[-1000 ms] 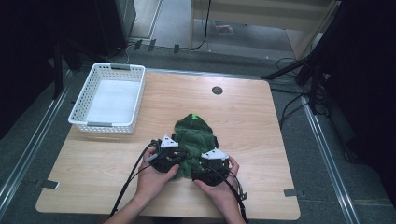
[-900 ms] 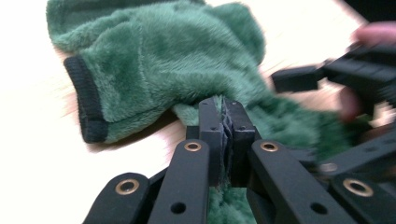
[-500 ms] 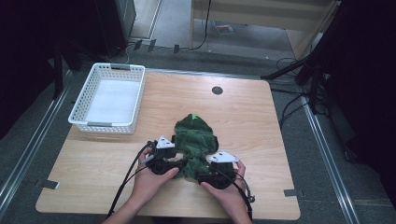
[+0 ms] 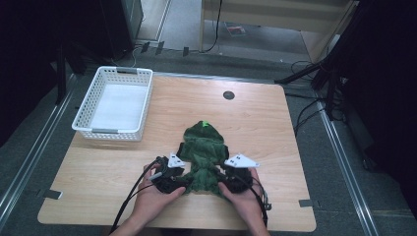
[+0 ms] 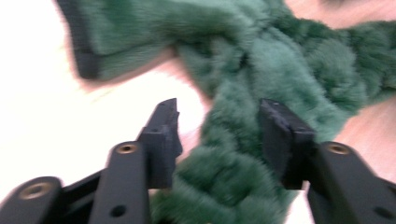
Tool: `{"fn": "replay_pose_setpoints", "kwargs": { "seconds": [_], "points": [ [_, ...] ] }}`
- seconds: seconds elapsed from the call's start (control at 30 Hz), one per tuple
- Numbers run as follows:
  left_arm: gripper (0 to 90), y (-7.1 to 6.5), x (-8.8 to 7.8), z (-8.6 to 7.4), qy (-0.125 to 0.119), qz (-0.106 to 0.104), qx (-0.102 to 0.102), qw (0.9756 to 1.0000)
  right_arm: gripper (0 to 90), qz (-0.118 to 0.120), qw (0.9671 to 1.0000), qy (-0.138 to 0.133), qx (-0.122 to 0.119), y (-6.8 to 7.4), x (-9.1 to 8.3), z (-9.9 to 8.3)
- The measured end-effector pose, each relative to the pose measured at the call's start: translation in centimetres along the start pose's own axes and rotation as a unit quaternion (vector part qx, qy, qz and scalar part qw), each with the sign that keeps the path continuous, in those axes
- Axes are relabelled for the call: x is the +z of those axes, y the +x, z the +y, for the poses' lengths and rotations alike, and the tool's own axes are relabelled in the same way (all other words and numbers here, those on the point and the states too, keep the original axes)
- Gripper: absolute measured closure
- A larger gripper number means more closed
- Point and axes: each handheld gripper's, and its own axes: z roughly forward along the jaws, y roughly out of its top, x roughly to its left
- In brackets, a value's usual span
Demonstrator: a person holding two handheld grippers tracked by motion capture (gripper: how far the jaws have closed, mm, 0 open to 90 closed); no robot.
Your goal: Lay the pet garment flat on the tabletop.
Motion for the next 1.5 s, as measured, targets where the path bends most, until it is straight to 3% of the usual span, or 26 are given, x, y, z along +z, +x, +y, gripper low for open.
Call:
{"fn": "replay_pose_setpoints", "kwargs": {
  "seconds": [0.1,0.17,0.23,0.33,0.4,0.43,0.5,0.57,0.67,0.73,0.8,0.83,0.93,1.03,1.1,1.17,1.27,1.4,1.5],
  "points": [
    [42.4,0.8,-0.4,-1.0,-0.026,-0.010,-0.005,0.9996,67.8,-0.006,0.9993,-0.031,0.018,-1.4,0.7,3.2],
    [42.0,1.3,-0.7,-1.8,-0.037,-0.020,-0.015,0.9990,66.0,-0.012,0.9998,-0.014,0.005,-2.6,3.1,5.2],
    [41.7,1.9,-0.9,-2.6,-0.040,-0.037,-0.027,0.9982,66.4,-0.033,0.9994,0.003,0.004,-3.8,6.0,6.4],
    [42.5,2.4,-1.2,-3.3,-0.043,-0.039,-0.021,0.9981,69.4,-0.028,0.9984,0.041,0.027,-5.5,9.4,7.1],
    [48.7,2.8,-1.6,-3.5,-0.043,-0.044,-0.024,0.9978,77.8,-0.038,0.9970,0.065,0.017,-5.8,10.8,7.2],
    [52.9,2.9,-1.7,-3.6,-0.043,-0.044,-0.025,0.9978,81.2,-0.038,0.9964,0.075,0.000,-5.9,11.4,7.2],
    [58.0,3.2,-1.9,-3.6,-0.043,-0.040,-0.027,0.9979,85.8,-0.044,0.9964,0.072,-0.009,-6.1,12.1,7.3],
    [60.0,3.2,-1.9,-3.5,-0.047,-0.034,-0.035,0.9977,88.0,-0.052,0.9962,0.070,-0.004,-6.8,12.6,7.8],
    [55.8,3.3,-1.7,-3.3,-0.053,-0.032,-0.047,0.9970,88.2,-0.078,0.9946,0.069,-0.002,-7.7,13.6,8.7],
    [43.4,3.3,-1.7,-3.2,-0.060,-0.029,-0.057,0.9962,85.9,-0.073,0.9951,0.066,0.009,-7.9,13.8,9.0],
    [40.8,3.7,-2.1,-3.2,-0.064,-0.045,-0.060,0.9951,80.8,-0.040,0.9980,0.046,0.017,-7.6,13.1,9.2],
    [40.7,3.8,-2.2,-3.2,-0.066,-0.050,-0.064,0.9945,77.8,-0.024,0.9991,0.035,0.010,-7.5,12.5,9.1],
    [41.4,4.4,-2.8,-3.5,-0.068,-0.054,-0.061,0.9943,76.9,-0.033,0.9993,0.020,-0.003,-7.6,10.7,8.9],
    [42.2,4.9,-3.4,-4.2,-0.069,-0.054,-0.062,0.9941,75.6,-0.033,0.9989,-0.008,0.032,-8.2,8.2,8.4],
    [43.5,5.1,-3.7,-4.6,-0.070,-0.057,-0.066,0.9937,71.9,-0.028,0.9988,-0.018,0.037,-8.0,6.4,7.8],
    [48.9,5.6,-4.0,-5.0,-0.066,-0.075,-0.068,0.9927,69.0,-0.019,0.9995,-0.015,0.023,-7.1,4.4,6.5],
    [57.2,6.1,-4.4,-5.3,-0.067,-0.094,-0.062,0.9914,63.6,-0.001,0.9998,-0.008,0.019,-5.9,2.2,4.4],
    [63.9,6.0,-4.1,-5.7,-0.061,-0.092,-0.056,0.9923,62.6,0.022,0.9997,-0.007,0.000,-4.5,-0.4,0.6],
    [68.6,5.6,-3.7,-5.9,-0.052,-0.081,-0.048,0.9942,60.0,0.044,0.9990,0.003,0.014,-3.7,-1.6,-1.4]
  ]
}}
